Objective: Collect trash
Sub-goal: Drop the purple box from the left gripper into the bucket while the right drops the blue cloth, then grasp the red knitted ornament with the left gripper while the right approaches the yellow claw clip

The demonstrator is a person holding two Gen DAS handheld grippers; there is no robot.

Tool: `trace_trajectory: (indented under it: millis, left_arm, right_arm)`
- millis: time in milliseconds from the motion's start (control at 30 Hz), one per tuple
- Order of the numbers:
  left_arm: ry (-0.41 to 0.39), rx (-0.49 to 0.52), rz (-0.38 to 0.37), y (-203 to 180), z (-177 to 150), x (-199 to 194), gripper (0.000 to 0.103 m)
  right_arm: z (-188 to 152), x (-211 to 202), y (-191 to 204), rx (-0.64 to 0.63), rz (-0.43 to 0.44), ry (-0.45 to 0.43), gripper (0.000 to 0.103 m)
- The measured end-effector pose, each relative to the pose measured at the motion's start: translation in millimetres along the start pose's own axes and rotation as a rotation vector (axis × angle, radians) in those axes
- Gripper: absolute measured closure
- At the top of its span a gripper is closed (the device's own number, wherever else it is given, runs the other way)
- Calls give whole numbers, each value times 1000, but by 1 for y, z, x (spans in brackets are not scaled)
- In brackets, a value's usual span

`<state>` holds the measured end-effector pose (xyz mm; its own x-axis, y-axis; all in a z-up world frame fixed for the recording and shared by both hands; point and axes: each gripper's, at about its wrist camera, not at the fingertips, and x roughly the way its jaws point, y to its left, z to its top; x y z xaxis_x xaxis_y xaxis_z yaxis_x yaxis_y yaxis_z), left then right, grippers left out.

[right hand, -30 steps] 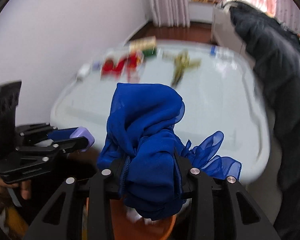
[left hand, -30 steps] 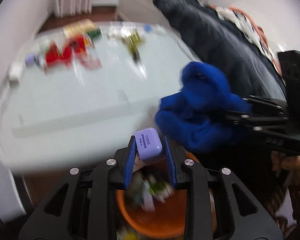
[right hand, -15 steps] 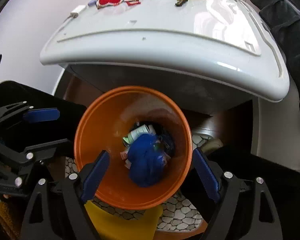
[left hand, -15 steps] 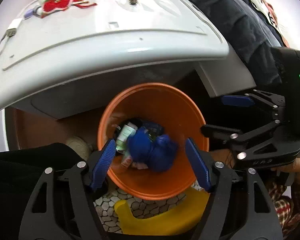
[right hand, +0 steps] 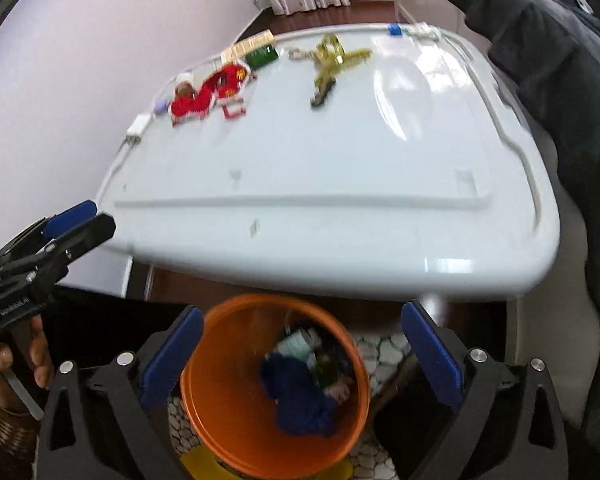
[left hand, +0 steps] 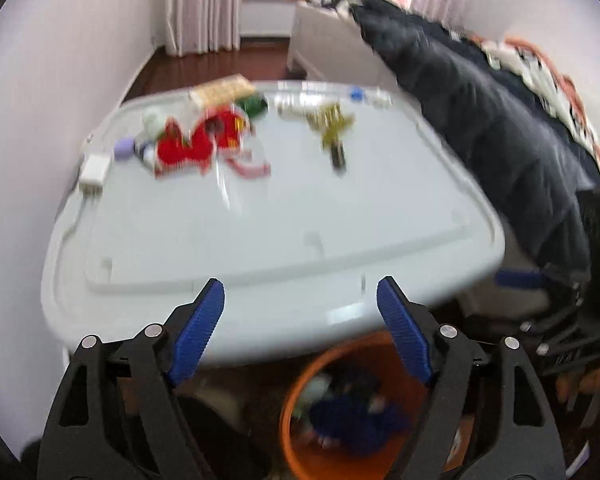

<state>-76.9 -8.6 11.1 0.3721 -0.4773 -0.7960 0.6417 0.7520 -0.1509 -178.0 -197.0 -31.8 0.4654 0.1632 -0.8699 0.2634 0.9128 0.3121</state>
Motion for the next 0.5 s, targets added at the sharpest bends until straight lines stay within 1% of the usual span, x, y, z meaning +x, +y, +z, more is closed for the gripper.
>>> trace_trajectory:
  millis: [67,133,200,233,300,333,367,433,500]
  left_arm:
    - [-34,-12,8,3,18,3,25]
    - [-69,-15,21,4,40,14,24]
    - [-98,-22,45,5,56,27,24]
    - [-113,-32,53,7,59,32,24]
    - [-120,-53,67,16,59,38,24]
    - [-95,-82,73,23,57,45,24]
    - [-61,-115,57,29,57,52,24]
    - [-8,-166,-8,37,56,63,24]
    - [14,-154,13,40,53,68,24]
  right_arm:
    - [23,2,0,11,23,-27,5]
    - [48,8,-3,15,28,-55,5]
    - [82,20,-7,25,26,-73,5]
    - [97,27,-10,27,15,-77,5]
    - [132,48,-15,10,-60,-81,5]
    - [151,64,-16,-9,-120,-77,5]
    - [162,73,-18,-17,-143,-75,5]
    - [188,103,-20,-15,-174,-46,5]
    - [201,122,-24,6,-185,-28,5]
